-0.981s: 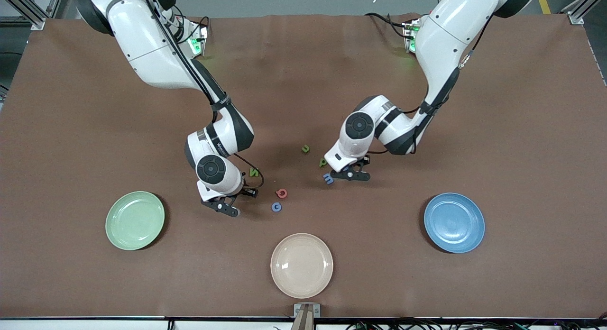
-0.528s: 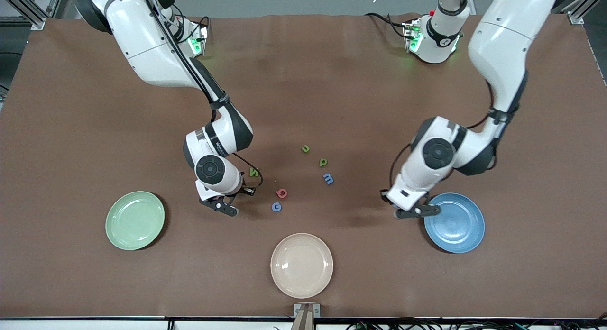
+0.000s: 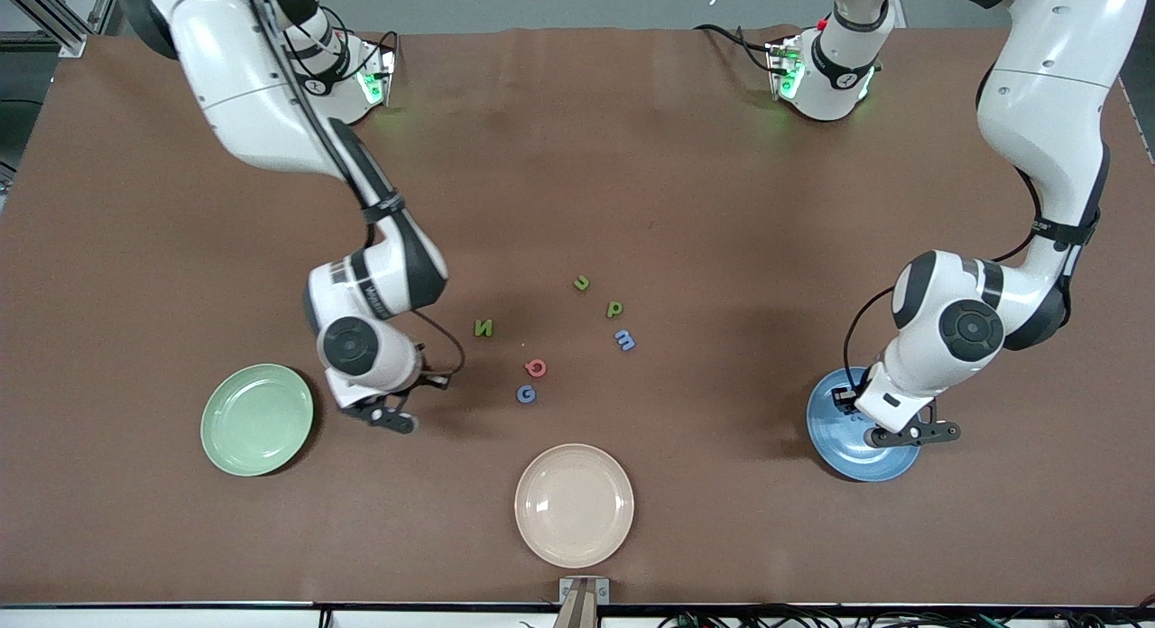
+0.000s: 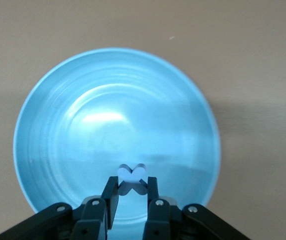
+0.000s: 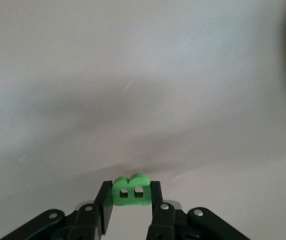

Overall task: Sort upper and lower case letters into plates
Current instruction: 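Place the x on the blue plate while the right gripper places B on green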

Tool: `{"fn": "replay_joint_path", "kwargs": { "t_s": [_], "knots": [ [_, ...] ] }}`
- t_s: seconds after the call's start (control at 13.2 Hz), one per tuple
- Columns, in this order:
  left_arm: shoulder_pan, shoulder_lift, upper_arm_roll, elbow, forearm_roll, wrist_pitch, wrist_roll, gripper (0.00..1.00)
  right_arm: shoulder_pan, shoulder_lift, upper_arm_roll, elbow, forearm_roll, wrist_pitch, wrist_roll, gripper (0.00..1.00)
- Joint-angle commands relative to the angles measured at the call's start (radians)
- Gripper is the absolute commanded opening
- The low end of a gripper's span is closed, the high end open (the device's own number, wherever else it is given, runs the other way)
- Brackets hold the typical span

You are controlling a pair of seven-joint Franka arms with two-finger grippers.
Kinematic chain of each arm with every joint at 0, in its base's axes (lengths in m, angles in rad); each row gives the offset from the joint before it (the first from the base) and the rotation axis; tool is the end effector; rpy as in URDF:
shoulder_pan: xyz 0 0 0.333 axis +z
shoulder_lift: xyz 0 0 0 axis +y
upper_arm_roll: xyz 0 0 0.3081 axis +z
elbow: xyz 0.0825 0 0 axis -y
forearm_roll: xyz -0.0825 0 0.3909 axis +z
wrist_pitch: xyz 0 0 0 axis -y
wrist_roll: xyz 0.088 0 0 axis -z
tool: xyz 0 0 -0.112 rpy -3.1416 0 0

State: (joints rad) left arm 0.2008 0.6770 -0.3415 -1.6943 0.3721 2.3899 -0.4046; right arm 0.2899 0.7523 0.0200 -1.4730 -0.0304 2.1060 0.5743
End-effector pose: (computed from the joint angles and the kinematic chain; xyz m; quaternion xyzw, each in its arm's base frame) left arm 0.6801 -0.0692 0.2101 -0.9983 -0.0381 -0.0420 0.0157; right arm 0.6727 0.2116 0.2075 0.9903 -0.1254 -0.0514 0.0305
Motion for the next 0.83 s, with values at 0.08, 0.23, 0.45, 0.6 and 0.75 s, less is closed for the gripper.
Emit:
{"fn": "replay_joint_path", "kwargs": {
  "t_s": [0.08,0.23,0.45,0.6,0.75],
  "knots": [
    [0.003,0.007,-0.008,0.022,0.028,-0.014,0.033,1.0,-0.129,-0.021,0.018,0.002,-0.141,-0.021,-0.233,0.07],
    [-0.029,-0.013,-0.03,0.022,0.013,-0.046,-0.012,1.0,-0.172,-0.021,0.02,0.005,-0.259,-0.015,-0.327,0.07],
    [-0.137,-0.028,-0.073,0.034,0.011,-0.09,-0.248,1.0,-0.204,-0.011,0.02,0.003,-0.357,-0.009,-0.396,0.12],
    [-0.236,-0.016,-0.076,0.077,-0.004,-0.098,-0.455,1.0,-0.204,-0.007,0.02,0.002,-0.372,-0.008,-0.396,0.38],
    [-0.343,0.022,-0.073,0.14,-0.041,-0.098,-0.599,0.99,-0.206,-0.005,0.02,-0.007,-0.368,0.015,-0.396,0.73]
  ]
}}
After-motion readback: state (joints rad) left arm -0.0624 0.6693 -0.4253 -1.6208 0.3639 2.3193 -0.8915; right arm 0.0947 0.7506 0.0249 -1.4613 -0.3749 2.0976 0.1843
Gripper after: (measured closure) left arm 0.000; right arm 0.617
